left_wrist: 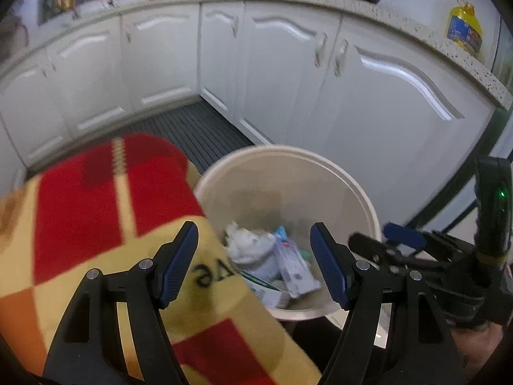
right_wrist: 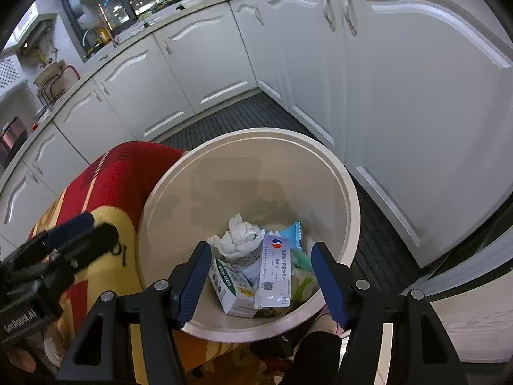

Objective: Collect trash

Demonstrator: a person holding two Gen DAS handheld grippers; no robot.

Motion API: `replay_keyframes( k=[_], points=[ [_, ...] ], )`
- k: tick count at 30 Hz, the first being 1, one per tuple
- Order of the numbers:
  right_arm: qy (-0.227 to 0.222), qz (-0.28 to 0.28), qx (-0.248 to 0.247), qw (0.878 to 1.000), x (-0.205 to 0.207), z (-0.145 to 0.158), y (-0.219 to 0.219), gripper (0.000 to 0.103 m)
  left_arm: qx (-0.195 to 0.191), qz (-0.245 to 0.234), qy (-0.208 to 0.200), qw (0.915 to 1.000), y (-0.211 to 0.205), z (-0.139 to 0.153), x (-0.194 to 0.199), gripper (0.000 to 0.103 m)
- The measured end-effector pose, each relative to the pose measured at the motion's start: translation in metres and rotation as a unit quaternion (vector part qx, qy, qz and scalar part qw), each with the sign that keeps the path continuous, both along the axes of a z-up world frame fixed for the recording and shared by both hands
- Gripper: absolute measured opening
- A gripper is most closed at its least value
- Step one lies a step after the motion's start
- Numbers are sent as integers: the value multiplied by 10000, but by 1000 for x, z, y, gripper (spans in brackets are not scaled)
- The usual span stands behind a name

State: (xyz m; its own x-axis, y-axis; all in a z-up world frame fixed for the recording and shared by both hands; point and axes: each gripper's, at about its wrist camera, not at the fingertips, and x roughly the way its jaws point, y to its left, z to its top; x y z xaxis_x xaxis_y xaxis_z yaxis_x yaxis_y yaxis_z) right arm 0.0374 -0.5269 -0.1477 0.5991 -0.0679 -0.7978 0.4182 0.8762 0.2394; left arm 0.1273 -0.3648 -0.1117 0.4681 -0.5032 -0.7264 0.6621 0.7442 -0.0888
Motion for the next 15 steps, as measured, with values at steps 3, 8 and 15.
replay_keyframes(
  k=[3,8,15],
  points=[
    [-24,2,-49,10000,-4,2,7,67,15,101,-188,9998,6,5,-3,72],
    [-108,-31,-53,9999,-10,7,16,67,-43,192,-174,9997,21,9,-6,72],
    [-326,-34,-227,9992,-20,28,35,67,-136,390,-365,9985,44,24,-23,72]
  ],
)
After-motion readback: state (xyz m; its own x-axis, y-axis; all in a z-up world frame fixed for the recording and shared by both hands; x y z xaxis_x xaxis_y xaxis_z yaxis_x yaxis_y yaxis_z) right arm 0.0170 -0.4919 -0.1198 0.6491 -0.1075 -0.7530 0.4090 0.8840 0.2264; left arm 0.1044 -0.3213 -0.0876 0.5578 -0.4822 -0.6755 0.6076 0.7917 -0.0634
